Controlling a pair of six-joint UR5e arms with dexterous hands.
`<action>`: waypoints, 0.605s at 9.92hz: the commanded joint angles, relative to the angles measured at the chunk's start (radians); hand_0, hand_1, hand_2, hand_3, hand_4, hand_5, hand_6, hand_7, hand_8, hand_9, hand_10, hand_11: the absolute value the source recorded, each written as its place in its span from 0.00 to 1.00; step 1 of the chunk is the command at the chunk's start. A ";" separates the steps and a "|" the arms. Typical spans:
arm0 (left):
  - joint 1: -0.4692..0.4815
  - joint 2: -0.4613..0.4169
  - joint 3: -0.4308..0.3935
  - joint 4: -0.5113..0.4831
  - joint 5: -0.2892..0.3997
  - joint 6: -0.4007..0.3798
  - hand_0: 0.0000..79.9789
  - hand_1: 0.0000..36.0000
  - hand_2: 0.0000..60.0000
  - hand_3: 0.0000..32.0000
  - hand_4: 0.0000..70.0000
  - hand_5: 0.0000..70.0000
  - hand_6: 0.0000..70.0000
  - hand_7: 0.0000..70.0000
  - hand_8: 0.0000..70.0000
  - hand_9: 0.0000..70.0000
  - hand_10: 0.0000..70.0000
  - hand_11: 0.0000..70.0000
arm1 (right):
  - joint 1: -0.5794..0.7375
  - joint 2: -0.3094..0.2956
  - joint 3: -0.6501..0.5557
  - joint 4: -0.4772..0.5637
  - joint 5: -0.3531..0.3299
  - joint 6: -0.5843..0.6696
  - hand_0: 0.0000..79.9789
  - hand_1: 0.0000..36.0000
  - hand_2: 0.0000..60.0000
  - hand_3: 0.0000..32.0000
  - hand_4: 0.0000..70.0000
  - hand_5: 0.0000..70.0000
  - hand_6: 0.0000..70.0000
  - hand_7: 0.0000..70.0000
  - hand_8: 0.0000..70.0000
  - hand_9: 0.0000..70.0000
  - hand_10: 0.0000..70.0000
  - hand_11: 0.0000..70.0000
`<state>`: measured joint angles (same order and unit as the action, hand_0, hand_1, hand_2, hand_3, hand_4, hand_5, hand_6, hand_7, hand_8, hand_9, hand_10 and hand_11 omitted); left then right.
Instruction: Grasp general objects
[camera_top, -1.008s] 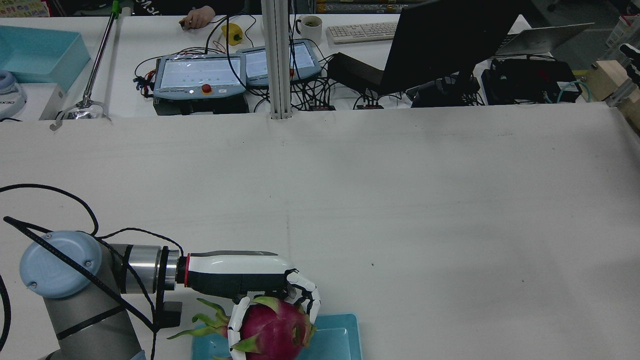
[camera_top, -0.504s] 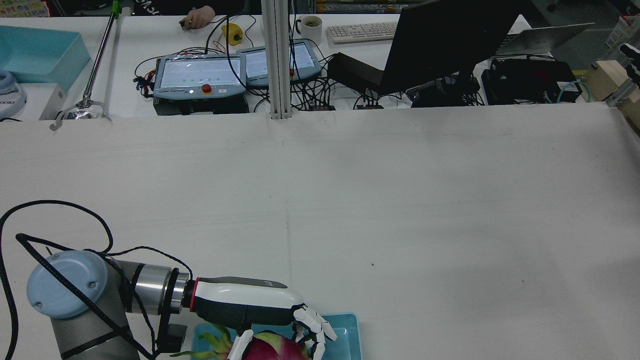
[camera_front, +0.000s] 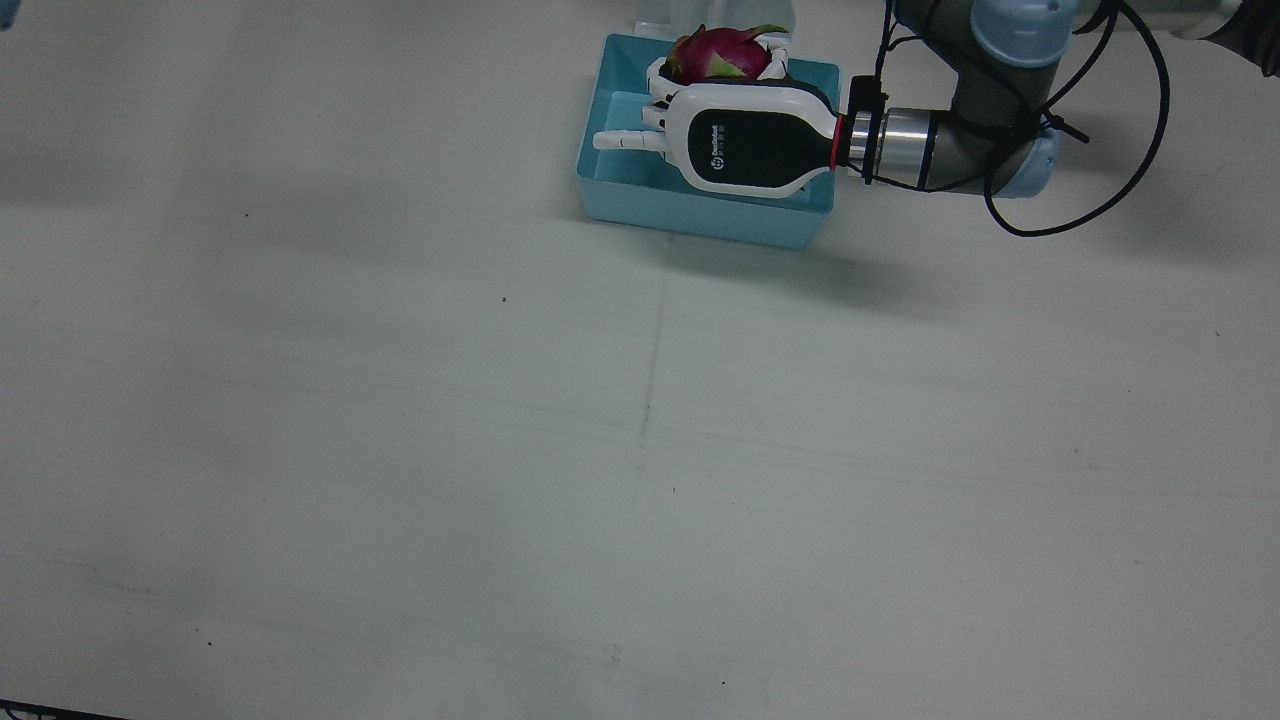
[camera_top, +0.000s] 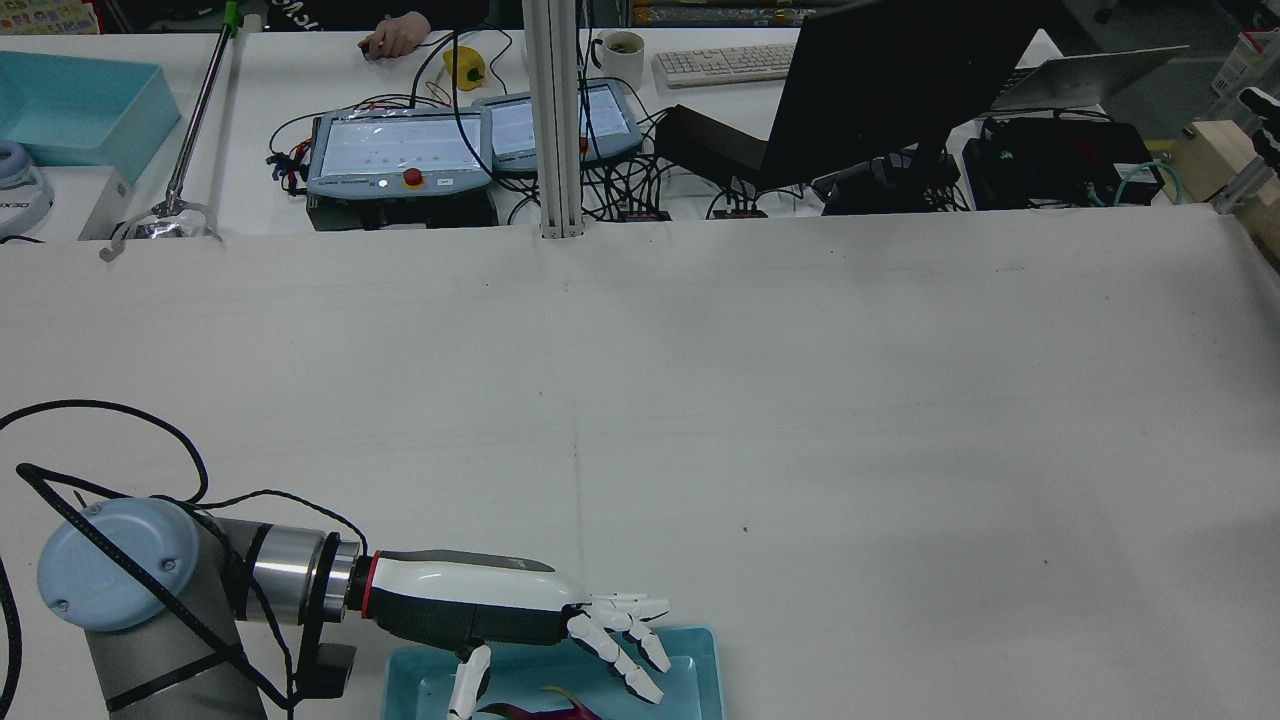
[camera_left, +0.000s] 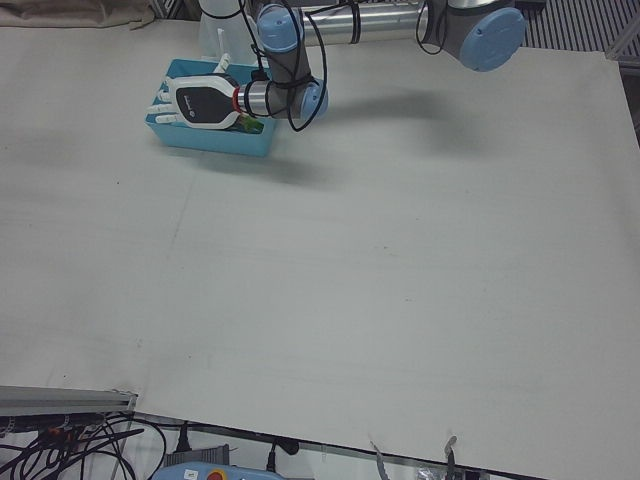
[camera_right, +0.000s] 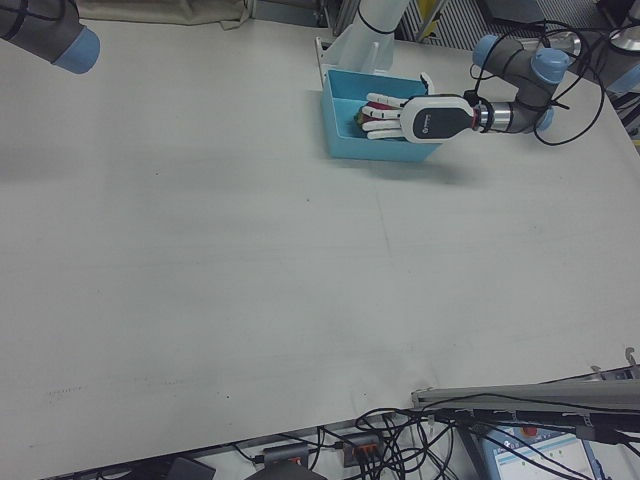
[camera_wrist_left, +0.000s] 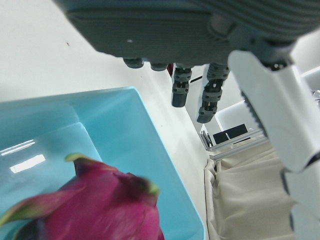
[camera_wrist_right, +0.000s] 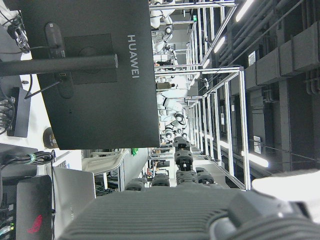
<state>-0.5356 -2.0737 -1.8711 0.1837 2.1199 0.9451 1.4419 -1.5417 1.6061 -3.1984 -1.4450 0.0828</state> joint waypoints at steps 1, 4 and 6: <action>-0.052 0.023 0.012 -0.006 0.002 -0.002 0.65 0.57 0.27 0.00 0.31 0.15 0.17 0.35 0.02 0.05 0.00 0.00 | 0.000 0.000 0.000 0.000 0.000 0.000 0.00 0.00 0.00 0.00 0.00 0.00 0.00 0.00 0.00 0.00 0.00 0.00; -0.194 0.021 0.100 -0.111 0.000 -0.097 0.64 0.45 0.20 0.00 0.42 0.24 0.37 0.70 0.15 0.26 0.16 0.25 | 0.000 0.000 0.000 0.000 0.000 0.000 0.00 0.00 0.00 0.00 0.00 0.00 0.00 0.00 0.00 0.00 0.00 0.00; -0.272 0.011 0.182 -0.163 -0.008 -0.129 0.65 0.35 0.15 0.00 0.56 0.45 0.65 1.00 0.40 0.61 0.59 0.84 | 0.000 0.000 0.000 0.000 0.000 0.000 0.00 0.00 0.00 0.00 0.00 0.00 0.00 0.00 0.00 0.00 0.00 0.00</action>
<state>-0.7075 -2.0537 -1.7847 0.0947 2.1206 0.8669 1.4419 -1.5417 1.6061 -3.1984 -1.4450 0.0828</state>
